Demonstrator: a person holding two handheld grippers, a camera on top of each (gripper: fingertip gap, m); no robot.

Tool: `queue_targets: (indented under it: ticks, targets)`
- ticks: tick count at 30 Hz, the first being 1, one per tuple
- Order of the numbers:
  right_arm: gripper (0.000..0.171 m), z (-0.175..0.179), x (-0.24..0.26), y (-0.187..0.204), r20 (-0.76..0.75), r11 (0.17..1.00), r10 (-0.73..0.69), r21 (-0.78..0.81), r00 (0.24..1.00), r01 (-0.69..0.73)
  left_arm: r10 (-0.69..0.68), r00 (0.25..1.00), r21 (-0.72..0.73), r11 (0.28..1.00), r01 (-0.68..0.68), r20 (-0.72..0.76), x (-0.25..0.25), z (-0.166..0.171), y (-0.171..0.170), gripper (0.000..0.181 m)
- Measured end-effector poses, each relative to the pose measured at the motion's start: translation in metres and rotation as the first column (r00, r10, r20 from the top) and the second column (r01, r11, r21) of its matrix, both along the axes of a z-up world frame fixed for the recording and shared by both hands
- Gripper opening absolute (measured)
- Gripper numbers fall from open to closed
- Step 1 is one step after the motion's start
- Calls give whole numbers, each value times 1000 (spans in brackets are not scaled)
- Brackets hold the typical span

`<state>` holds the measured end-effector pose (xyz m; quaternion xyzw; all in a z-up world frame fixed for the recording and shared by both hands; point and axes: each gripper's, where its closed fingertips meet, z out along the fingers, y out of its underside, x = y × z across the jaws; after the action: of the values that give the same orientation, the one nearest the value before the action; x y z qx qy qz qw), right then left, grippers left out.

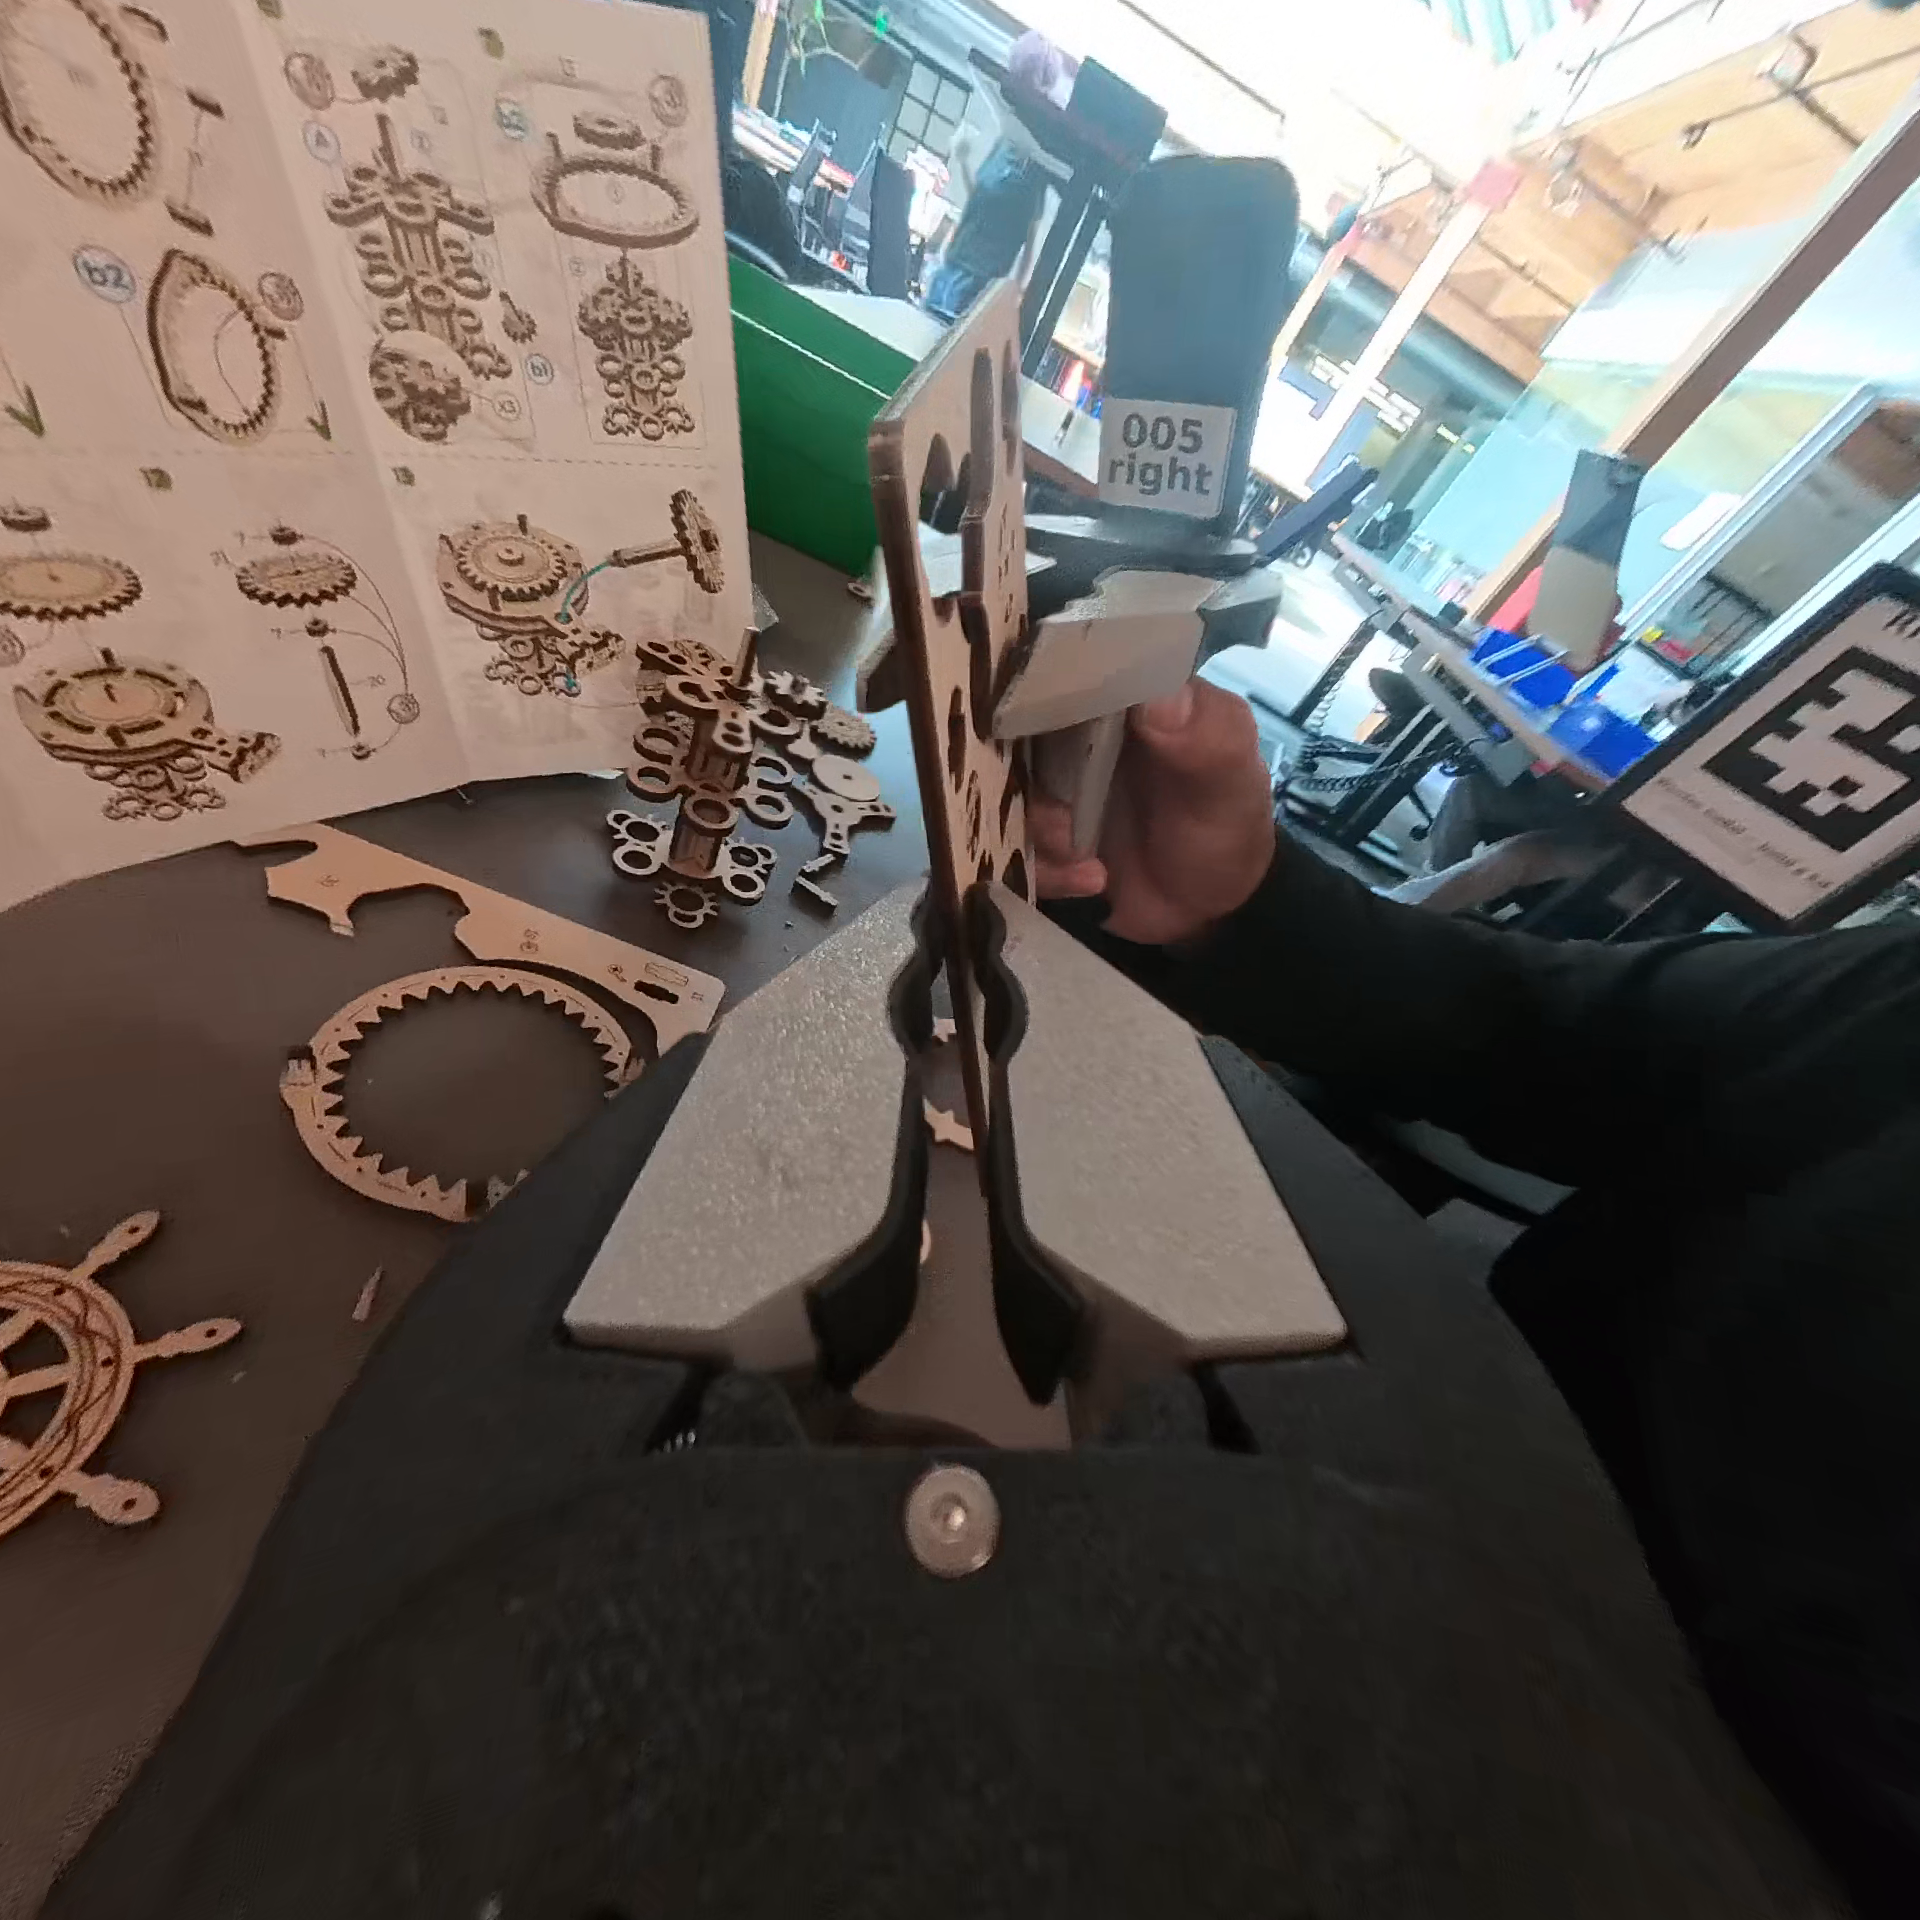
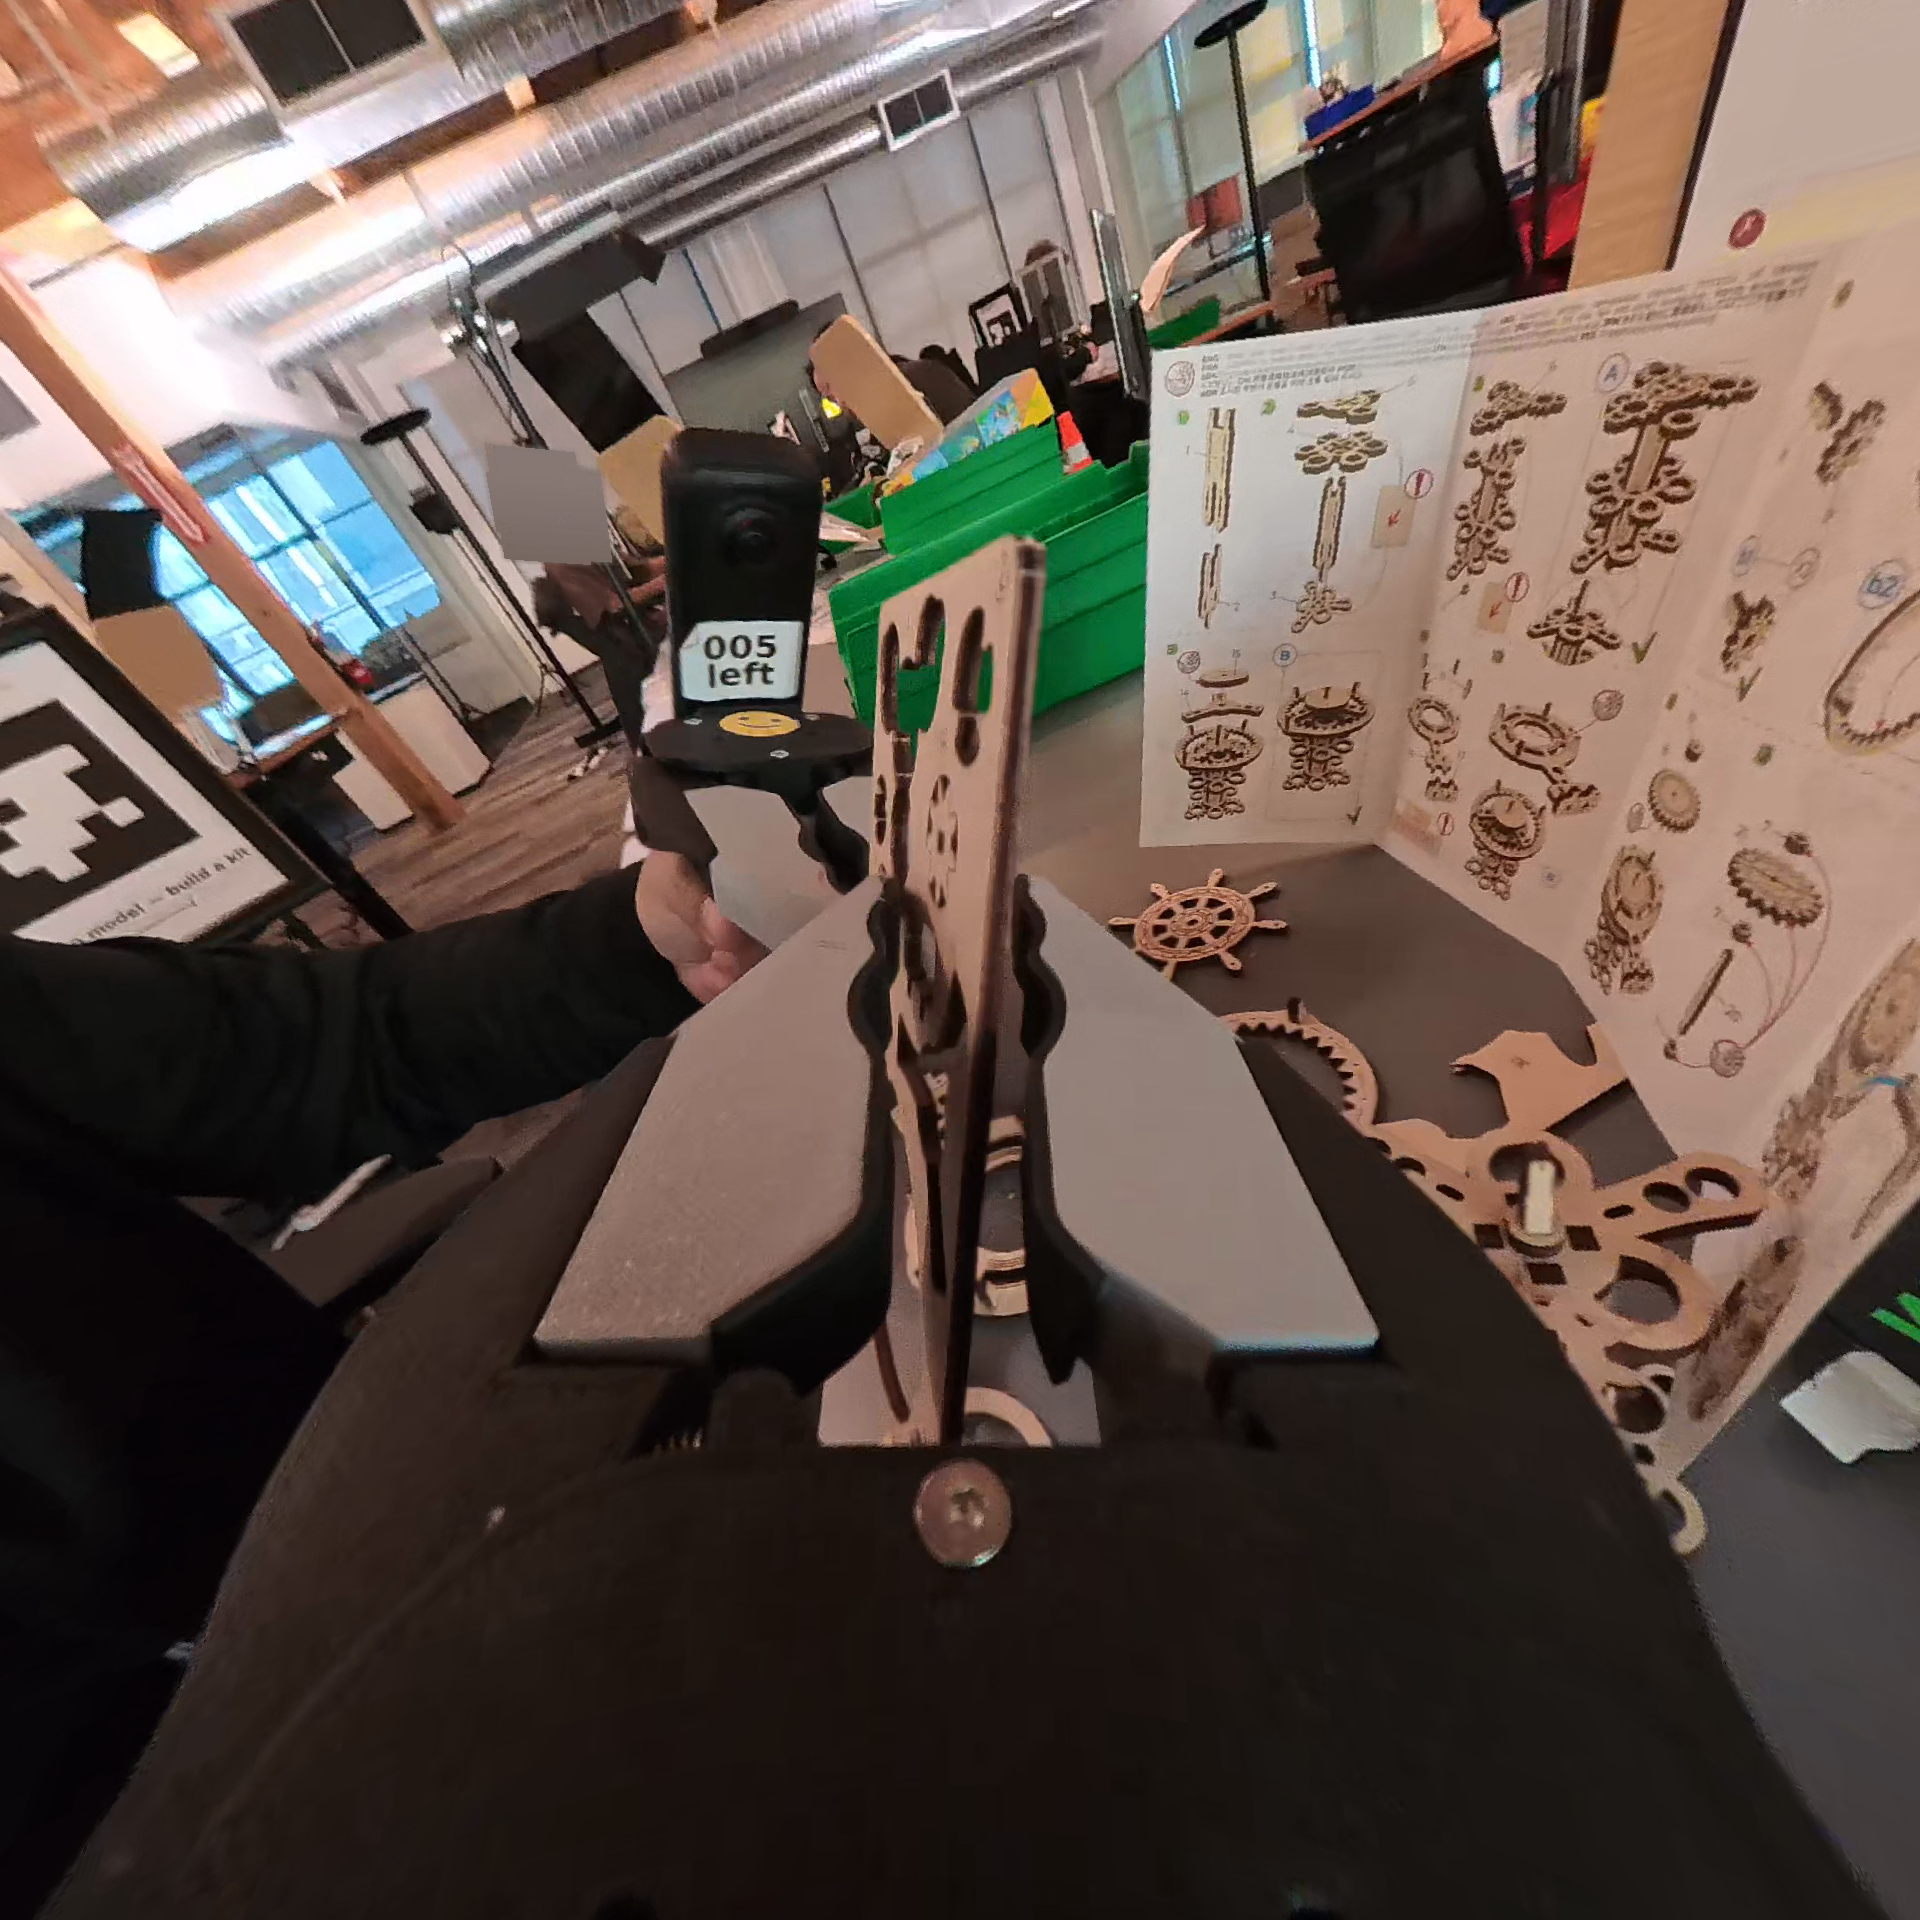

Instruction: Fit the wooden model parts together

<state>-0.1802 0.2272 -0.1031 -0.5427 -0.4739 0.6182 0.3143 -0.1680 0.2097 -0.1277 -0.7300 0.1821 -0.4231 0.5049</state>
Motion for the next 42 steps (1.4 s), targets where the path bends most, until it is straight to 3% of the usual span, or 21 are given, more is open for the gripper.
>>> queue_targets:
  ticks: [5, 11, 14, 16, 24, 30, 39, 42]
  targets:
    - [19, 3, 1, 2, -18, 1000, 2, -31, 1000, -2, -6, 997, -27, 1000, 8, 77, -5, 6, 1, 1]
    - [33, 12, 6, 2, -71, 996, 42, -72, 997, -48, -23, 993, -72, 997, 31, 120, -6, 1, 1, 1]
    - [23, 6, 4, 1, -42, 991, 72, -109, 997, -76, -37, 990, -90, 995, 50, 137, -5, -1, 1, 1]
    - [2, 4, 5, 0, -34, 986, 93, -135, 995, -97, -65, 985, -94, 992, 81, 159, -2, 1, -3, 1]
    - [0, 8, 9, -2, -70, 945, 168, -271, 983, -181, -133, 964, -156, 973, 172, 228, -1, 1, -12, 4]
    - [0, 4, 8, -11, -77, 900, 233, -360, 969, -245, -193, 963, -159, 962, 224, 189, 0, 1, -25, 3]
    - [0, 4, 8, -12, -82, 903, 229, -356, 970, -243, -258, 950, -202, 935, 291, 175, 1, -5, -35, 33]
    - [0, 0, 8, -10, -53, 915, 214, -338, 975, -219, -238, 959, -185, 946, 265, 155, -6, -3, -33, 24]
